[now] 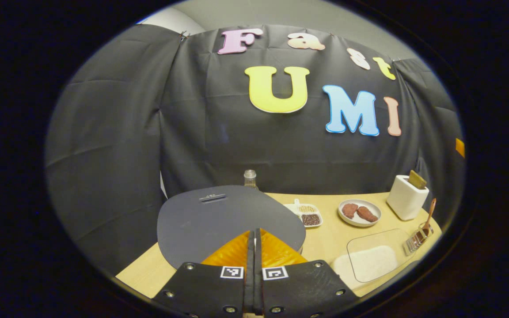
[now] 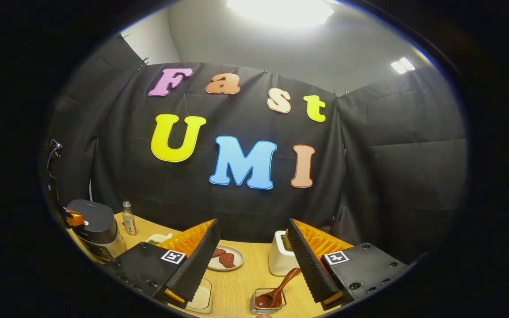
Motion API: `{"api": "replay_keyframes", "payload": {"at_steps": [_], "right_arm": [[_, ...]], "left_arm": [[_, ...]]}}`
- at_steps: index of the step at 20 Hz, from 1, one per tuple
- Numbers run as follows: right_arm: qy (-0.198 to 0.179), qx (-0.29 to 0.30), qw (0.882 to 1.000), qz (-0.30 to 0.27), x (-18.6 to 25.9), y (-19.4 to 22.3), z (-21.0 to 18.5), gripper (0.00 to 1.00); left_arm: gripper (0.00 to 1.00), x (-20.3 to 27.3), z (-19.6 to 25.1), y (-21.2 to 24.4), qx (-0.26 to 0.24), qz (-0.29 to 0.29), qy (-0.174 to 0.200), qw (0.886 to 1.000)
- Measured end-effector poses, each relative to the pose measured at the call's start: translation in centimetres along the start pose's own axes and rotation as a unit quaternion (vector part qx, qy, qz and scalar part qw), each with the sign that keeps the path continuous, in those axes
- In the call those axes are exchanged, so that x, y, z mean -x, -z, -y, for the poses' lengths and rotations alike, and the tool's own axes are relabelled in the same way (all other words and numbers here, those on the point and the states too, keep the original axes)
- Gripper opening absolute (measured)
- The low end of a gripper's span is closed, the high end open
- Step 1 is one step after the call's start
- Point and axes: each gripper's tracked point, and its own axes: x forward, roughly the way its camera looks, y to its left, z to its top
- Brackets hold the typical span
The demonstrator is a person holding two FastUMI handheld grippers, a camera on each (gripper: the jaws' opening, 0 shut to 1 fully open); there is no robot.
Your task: Close the left gripper, press the button to open the rice cooker; take a wooden spoon from the chopstick holder with the right hand, scoop a spoonful of rice and pour it into the rice cooker, then put the wooden spoon back into the chopstick holder.
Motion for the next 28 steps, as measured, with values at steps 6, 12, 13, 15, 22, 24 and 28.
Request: {"api": "replay_keyframes", "payload": {"at_steps": [6,12,13,15,22,24,28], "right_arm": [[-0.002,0.003,1.000,0.001,0.0,-0.1,-0.2,0.98],[-0.018,0.008,1.000,-0.002,0.2,-0.1,-1.0,0.98],[-0.020,0.009,1.000,0.000,0.3,-0.2,-1.0,0.98],[-0.021,0.008,1.000,0.006,0.5,-0.6,-0.7,0.98],[-0.018,-0.011,1.000,0.009,0.9,-0.5,1.4,0.98],[-0.019,-0.015,1.000,0.005,1.0,-0.2,2.0,0.97],[-0.026,-0.016,1.000,0.007,1.3,-0.2,2.7,0.98]], "left_arm": [[0.02,0.0,0.0,1.3,-0.001,0.000,-0.007,1.000],[0.02,-0.3,-0.5,1.7,0.066,-0.029,-0.002,0.997],[0.02,-0.2,-0.5,1.6,0.065,-0.022,0.000,0.998],[0.02,0.2,-0.5,0.7,0.056,-0.008,-0.002,0.998],[0.02,1.9,-1.4,-7.8,0.007,0.083,-0.040,0.996],[0.01,2.6,-1.8,-10.0,0.008,0.106,-0.050,0.993],[0.00,4.8,-2.2,-13.8,0.002,0.153,-0.071,0.986]]}}
